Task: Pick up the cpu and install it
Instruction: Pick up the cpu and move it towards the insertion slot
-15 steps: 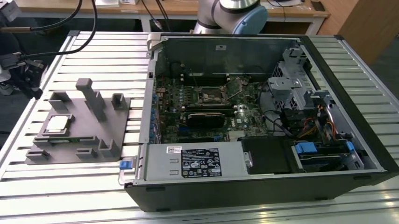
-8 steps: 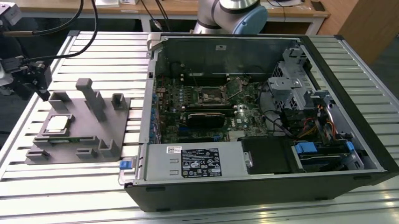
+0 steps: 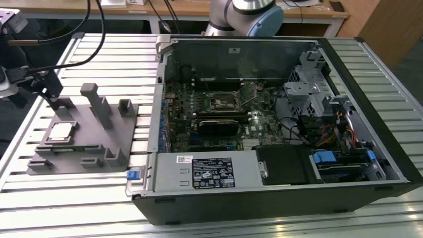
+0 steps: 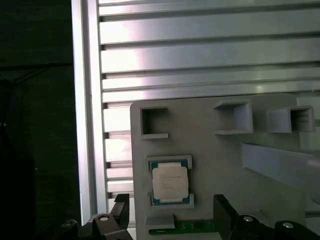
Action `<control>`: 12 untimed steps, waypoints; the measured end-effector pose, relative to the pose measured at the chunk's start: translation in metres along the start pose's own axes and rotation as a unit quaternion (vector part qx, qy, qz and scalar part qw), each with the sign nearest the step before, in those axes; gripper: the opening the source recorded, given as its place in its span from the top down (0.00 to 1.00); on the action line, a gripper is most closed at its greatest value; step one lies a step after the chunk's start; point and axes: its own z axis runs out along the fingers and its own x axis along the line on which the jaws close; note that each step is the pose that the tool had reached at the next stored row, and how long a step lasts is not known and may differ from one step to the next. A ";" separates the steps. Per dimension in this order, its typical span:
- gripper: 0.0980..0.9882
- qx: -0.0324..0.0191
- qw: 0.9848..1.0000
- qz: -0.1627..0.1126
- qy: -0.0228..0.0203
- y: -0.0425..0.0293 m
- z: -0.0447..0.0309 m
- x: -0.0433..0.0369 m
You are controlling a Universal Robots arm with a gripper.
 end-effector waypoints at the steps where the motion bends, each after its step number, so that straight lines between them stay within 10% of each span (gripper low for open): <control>1: 0.26 0.000 1.000 0.000 0.000 -0.0001 0.0012 0.0000; 12: 0.26 0.000 1.000 0.000 0.002 -0.0030 0.0166 -0.0004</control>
